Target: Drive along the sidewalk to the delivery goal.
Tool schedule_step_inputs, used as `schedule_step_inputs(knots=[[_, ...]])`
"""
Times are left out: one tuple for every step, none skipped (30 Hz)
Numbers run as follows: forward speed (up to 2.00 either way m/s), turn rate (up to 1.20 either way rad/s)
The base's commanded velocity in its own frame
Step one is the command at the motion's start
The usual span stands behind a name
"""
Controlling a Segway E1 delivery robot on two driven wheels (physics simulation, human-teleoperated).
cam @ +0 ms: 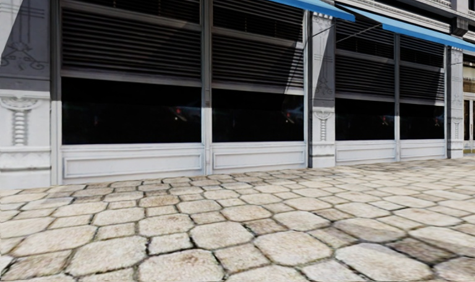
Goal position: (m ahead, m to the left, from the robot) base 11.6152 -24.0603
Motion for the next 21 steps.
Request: schedule_step_inputs(knots=[[2.0, 0.0], [2.0, 0.0], [2.0, 0.0], [2.0, 0.0], [2.0, 0.0], [2.0, 0.0], [2.0, 0.0], [2.0, 0.0], [2.0, 0.0], [2.0, 0.0], [2.0, -0.36], [2.0, -0.82], [2.0, -0.95], [2.0, -0.97], [2.0, -0.98], [2.0, -0.98], [2.0, -0.98], [2.0, -0.98], [2.0, -0.98], [2.0, -0.98], [2.0, -0.98]])
